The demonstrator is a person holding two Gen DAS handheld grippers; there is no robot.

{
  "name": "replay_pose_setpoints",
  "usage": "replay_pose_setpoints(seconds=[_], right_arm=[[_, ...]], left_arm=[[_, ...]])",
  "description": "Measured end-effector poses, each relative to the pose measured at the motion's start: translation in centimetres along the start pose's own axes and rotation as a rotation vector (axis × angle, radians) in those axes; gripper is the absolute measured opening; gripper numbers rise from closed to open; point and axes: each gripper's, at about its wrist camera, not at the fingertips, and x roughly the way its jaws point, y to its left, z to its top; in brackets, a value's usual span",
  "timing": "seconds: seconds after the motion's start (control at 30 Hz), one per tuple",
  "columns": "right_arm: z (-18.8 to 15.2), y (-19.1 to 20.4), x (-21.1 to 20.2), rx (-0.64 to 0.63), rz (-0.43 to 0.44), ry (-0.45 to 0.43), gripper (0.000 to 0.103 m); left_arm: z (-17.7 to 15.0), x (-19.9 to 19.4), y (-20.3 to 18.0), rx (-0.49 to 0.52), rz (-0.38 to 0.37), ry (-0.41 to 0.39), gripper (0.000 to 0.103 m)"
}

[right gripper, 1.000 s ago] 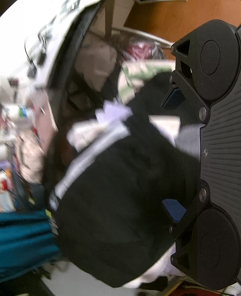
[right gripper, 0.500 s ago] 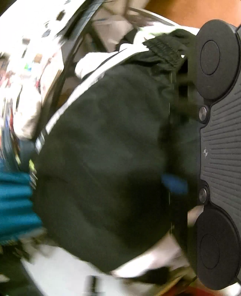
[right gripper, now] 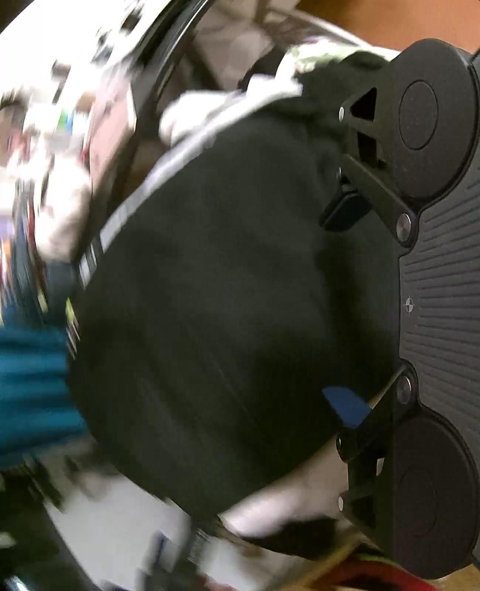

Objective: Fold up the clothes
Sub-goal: 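Close the right gripper on the black garment while the left gripper reaches in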

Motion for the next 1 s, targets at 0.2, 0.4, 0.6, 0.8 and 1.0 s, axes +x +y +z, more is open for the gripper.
replay_pose_setpoints(seconds=[0.2,0.4,0.6,0.8,1.0], right_arm=[[0.8,-0.4,1.2,0.054,0.038,0.004,0.025],[3.2,-6.4,-2.9,0.336,-0.085,-0.188,0.002],[5.6,-9.9,-5.8,0.462,-0.193,-0.401,0.002],[6.8,-11.2,-3.0,0.360,-0.226,-0.357,0.010],[4.9,-9.6,0.1,0.289,-0.248,-0.263,0.057]], left_arm=[[0.2,0.4,0.5,-0.016,-0.024,-0.008,0.101],[0.6,0.0,0.8,-0.013,-0.056,-0.046,0.101],[0.5,-0.4,-1.0,0.115,-0.076,-0.107,0.101],[-0.2,1.3,-2.0,0.207,-0.043,-0.100,0.101],[0.1,3.4,-0.8,0.139,0.053,-0.122,0.101]])
